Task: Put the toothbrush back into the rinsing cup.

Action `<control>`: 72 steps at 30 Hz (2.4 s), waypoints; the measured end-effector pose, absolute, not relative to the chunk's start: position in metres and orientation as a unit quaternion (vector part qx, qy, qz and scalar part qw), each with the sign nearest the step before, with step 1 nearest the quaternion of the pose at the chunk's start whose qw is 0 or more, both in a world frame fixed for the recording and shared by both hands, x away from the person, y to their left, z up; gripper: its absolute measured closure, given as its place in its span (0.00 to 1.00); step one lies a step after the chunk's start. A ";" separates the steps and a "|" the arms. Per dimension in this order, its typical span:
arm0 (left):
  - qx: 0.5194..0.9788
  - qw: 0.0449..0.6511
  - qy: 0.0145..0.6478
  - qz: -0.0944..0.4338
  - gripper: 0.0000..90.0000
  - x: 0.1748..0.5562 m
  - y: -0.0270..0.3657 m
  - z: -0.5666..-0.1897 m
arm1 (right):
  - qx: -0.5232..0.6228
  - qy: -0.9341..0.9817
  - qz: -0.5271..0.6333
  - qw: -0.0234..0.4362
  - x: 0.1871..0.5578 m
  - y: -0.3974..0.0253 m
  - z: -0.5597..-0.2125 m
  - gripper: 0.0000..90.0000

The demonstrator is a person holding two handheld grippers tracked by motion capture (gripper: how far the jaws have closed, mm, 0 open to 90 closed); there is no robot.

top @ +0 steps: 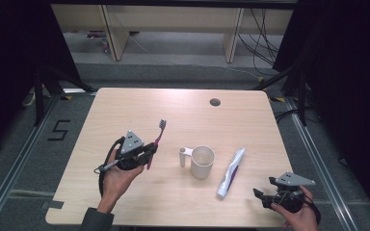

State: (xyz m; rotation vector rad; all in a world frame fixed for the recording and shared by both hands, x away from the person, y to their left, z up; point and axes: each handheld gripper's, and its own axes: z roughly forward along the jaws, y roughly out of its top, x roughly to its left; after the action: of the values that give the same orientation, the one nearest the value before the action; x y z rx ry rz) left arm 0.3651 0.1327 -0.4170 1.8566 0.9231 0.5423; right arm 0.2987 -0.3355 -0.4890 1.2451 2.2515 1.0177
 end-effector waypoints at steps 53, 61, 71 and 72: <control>0.702 0.583 0.341 0.228 0.92 0.399 0.059 -0.403 | 0.439 0.801 0.361 0.190 0.299 -0.336 -0.489 0.25; 0.706 0.578 0.343 0.221 0.92 0.399 0.057 -0.415 | 0.438 0.801 0.363 0.190 0.299 -0.336 -0.489 0.25; 0.718 0.567 0.338 0.222 0.92 0.396 0.057 -0.424 | 0.437 0.802 0.360 0.191 0.299 -0.335 -0.489 0.25; 0.719 0.565 0.338 0.221 0.92 0.396 0.057 -0.425 | 0.437 0.801 0.363 0.187 0.299 -0.335 -0.489 0.25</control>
State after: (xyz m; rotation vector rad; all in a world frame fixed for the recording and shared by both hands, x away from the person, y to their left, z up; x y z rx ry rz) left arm 0.3956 0.0571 -0.4255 1.6916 0.7944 0.5201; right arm 0.2988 -0.3353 -0.4894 1.2310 2.2552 1.0202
